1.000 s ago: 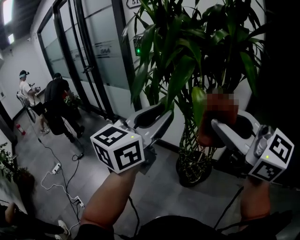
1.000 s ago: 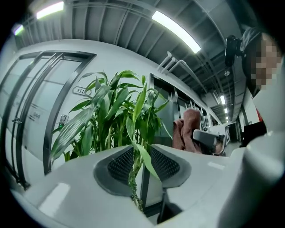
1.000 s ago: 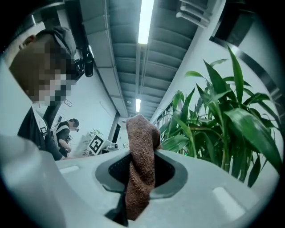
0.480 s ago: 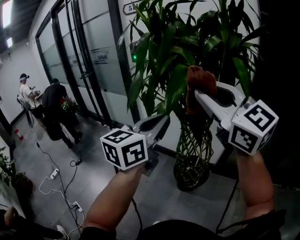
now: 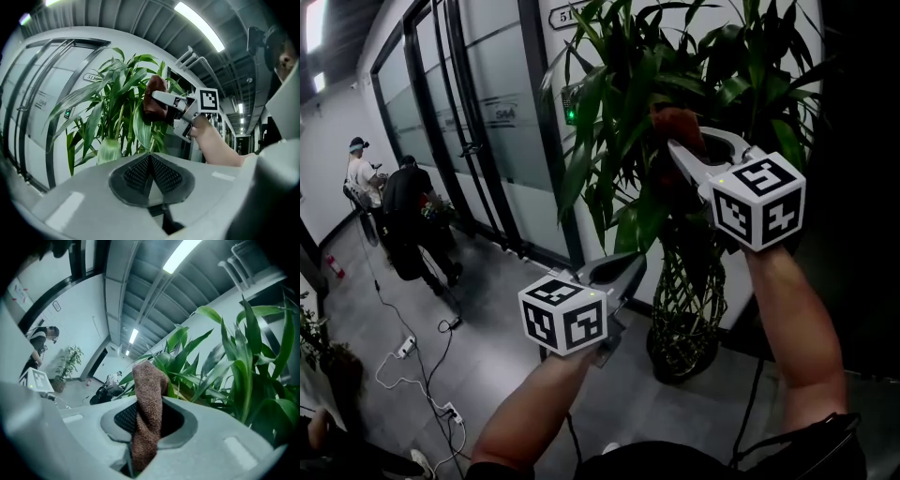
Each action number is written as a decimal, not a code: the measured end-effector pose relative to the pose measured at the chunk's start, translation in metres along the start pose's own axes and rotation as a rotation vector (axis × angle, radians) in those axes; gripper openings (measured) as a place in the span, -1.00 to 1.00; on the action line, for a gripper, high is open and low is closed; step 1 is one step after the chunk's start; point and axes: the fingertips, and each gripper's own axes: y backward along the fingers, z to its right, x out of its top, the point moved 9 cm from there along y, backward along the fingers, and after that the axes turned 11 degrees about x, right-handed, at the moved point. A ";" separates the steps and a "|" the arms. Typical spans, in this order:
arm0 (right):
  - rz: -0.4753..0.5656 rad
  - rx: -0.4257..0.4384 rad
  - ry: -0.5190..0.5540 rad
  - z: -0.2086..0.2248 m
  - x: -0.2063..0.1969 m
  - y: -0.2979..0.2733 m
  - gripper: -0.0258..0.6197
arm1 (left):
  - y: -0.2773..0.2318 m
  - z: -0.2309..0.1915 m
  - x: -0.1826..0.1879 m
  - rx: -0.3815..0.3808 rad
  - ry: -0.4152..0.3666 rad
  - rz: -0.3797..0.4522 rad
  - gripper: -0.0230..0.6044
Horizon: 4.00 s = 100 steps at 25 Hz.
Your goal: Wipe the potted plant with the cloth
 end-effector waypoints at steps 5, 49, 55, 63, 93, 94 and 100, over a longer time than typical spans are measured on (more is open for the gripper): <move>-0.050 -0.038 0.045 0.003 -0.007 -0.016 -0.70 | 0.000 0.001 -0.005 -0.005 -0.007 0.000 -0.88; -0.159 0.135 -0.017 -0.059 -0.080 -0.019 -0.70 | -0.009 -0.004 -0.016 -0.010 0.006 -0.030 -0.87; -0.172 0.186 -0.035 -0.068 -0.088 -0.015 -0.70 | -0.011 -0.004 -0.018 -0.004 0.004 -0.037 -0.87; -0.193 0.311 -0.137 -0.069 -0.099 -0.010 -0.70 | -0.013 -0.004 -0.023 0.013 0.020 -0.044 -0.87; -0.228 0.452 -0.044 -0.111 -0.119 0.096 -0.70 | 0.001 0.027 -0.026 0.180 -0.008 0.072 -0.85; -0.209 0.442 -0.057 -0.112 -0.121 0.105 -0.70 | 0.004 0.031 -0.027 0.182 -0.003 0.082 -0.83; -0.076 0.324 -0.193 -0.110 -0.135 0.172 -0.70 | 0.025 0.061 -0.042 0.197 0.042 0.123 -0.78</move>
